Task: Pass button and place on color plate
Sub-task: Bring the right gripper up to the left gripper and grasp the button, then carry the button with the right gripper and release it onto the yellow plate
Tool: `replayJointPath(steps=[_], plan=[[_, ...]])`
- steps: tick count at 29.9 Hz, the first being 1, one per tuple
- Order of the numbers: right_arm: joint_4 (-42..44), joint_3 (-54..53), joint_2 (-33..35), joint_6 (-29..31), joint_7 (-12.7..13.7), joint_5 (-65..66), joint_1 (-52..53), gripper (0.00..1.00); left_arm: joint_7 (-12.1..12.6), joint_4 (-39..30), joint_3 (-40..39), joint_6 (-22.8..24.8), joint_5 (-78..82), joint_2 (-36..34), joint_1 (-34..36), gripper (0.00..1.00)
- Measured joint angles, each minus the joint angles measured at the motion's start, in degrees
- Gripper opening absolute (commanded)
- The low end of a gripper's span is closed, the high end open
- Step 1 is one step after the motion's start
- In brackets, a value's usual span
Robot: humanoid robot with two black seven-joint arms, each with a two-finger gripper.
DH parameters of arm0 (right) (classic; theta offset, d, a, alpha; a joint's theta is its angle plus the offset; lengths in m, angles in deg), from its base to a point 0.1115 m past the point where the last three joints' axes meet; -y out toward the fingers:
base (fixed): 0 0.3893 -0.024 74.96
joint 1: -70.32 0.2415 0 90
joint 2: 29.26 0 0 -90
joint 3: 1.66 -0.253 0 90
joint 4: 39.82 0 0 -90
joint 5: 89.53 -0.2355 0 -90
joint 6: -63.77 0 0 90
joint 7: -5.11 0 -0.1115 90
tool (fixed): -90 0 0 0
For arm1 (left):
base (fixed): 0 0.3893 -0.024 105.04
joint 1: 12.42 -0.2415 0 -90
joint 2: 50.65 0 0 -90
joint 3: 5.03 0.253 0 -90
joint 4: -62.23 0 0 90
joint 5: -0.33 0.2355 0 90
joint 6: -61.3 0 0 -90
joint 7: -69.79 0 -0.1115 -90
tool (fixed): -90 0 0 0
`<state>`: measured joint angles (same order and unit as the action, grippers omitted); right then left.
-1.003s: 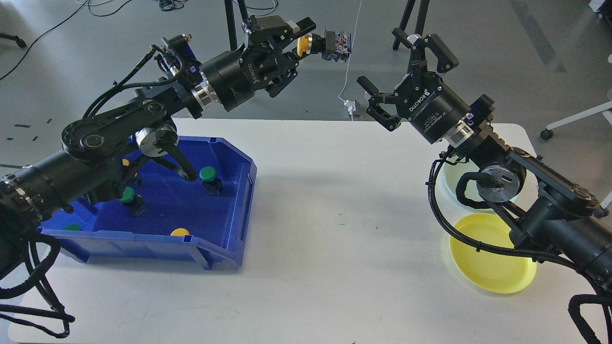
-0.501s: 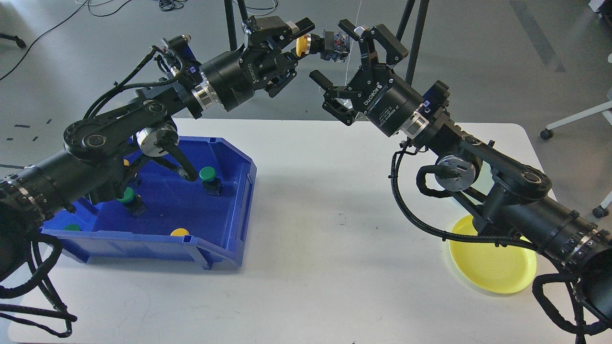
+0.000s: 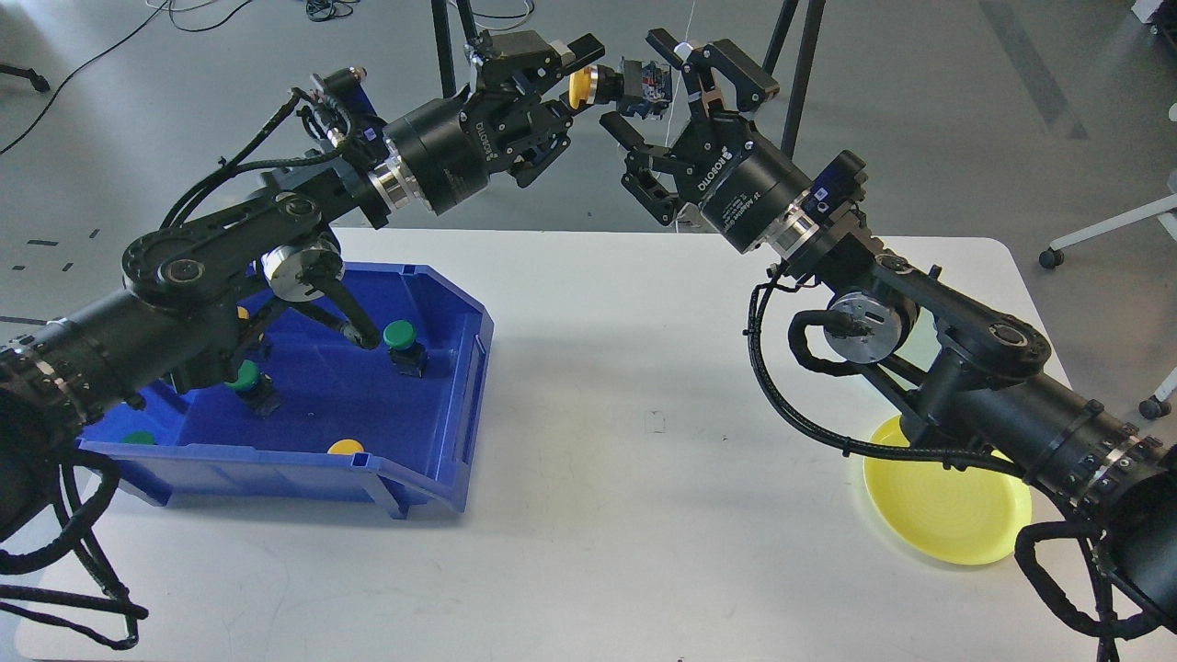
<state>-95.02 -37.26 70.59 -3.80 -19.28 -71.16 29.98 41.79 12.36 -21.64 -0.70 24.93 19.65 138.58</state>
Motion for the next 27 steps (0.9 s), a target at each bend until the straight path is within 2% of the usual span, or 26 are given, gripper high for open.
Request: replayJointPath(steps=[8, 12, 18, 20, 24, 27], plan=[[-0.17, 0.0, 0.23, -0.11, 0.04, 0.03, -0.16, 0.39, -0.02, 0.38, 0.0, 0.0, -0.13, 0.08, 0.0, 0.11], [-0.17, 0.0, 0.23, -0.12, 0.06, 0.09, -0.15, 0.18, -0.03, 0.38, 0.0, 0.0, -0.18, 0.08, 0.05, 0.11], [-0.12, 0.07, 0.01, -1.25, 0.34, 0.12, 0.08, 0.1, -0.03, 0.42, 0.0, 0.0, -0.18, 0.05, 0.11, 0.14], [-0.11, 0.09, 0.0, -1.66, 0.39, 0.12, 0.09, 0.08, -0.02, 0.46, 0.0, 0.0, -0.18, 0.05, 0.11, 0.24], [-0.11, 0.1, -0.01, -2.08, 0.48, 0.12, 0.1, 0.06, -0.02, 0.47, -0.01, 0.0, -0.18, 0.1, 0.04, 0.77], [-0.05, 0.09, 0.01, -2.56, 0.49, 0.07, 0.11, 0.05, -0.01, 0.49, -0.15, 0.0, -0.25, 0.35, -0.01, 0.84]])
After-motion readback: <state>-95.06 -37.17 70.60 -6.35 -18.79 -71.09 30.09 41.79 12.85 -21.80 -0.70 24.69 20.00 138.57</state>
